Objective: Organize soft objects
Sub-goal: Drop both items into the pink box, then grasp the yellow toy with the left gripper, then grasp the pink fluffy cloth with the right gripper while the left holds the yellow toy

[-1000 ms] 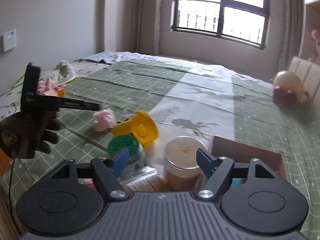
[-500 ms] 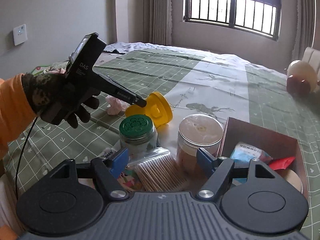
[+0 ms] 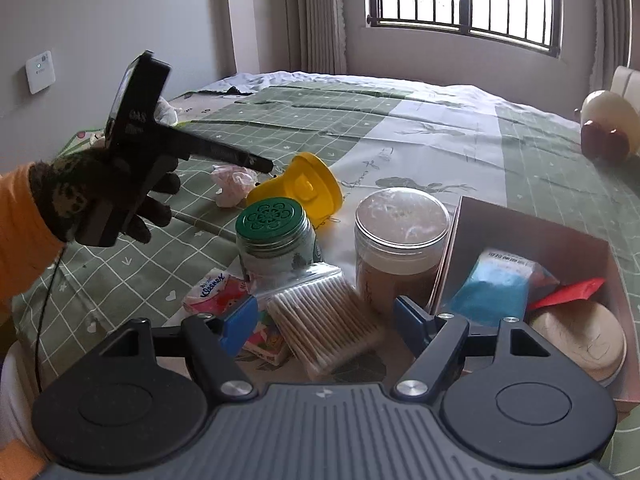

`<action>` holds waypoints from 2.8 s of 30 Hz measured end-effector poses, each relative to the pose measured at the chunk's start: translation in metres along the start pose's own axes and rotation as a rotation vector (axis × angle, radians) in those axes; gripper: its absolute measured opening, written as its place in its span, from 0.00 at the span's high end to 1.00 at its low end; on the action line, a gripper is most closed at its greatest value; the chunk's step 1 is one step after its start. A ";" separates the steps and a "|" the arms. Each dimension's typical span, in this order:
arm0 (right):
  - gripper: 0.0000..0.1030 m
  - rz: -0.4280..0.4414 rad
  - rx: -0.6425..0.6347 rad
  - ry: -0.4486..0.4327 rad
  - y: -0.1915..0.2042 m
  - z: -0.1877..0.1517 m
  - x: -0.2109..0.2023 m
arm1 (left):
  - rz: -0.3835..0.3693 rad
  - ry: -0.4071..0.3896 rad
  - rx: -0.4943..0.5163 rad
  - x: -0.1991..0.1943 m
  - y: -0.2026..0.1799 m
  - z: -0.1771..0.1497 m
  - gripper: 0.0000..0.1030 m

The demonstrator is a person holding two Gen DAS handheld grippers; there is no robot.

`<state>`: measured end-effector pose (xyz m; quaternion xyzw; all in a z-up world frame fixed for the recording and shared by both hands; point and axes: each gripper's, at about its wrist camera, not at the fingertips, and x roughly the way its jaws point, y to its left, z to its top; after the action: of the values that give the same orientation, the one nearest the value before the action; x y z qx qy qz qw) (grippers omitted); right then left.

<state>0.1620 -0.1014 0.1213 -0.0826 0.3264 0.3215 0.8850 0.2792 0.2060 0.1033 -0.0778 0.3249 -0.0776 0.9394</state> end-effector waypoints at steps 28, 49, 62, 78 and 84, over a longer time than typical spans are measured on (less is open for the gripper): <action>0.27 0.041 -0.003 0.072 0.012 -0.014 0.013 | -0.148 0.088 -0.048 0.035 0.028 -0.019 0.65; 0.27 0.093 0.056 0.048 -0.005 -0.032 0.005 | -0.134 0.285 0.616 0.046 -0.072 0.061 0.61; 0.27 0.079 0.060 0.064 -0.008 -0.036 0.011 | 0.021 0.262 0.718 0.057 -0.082 0.024 0.53; 0.27 0.003 0.075 -0.003 0.026 0.126 0.032 | -0.201 -0.168 0.098 -0.086 0.034 -0.003 0.90; 0.27 0.090 0.126 0.105 0.073 0.175 0.114 | -0.168 -0.404 -0.038 -0.176 0.101 -0.011 0.90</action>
<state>0.2742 0.0763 0.1896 -0.0286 0.3951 0.3351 0.8548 0.1458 0.3377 0.1804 -0.1362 0.1238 -0.1323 0.9740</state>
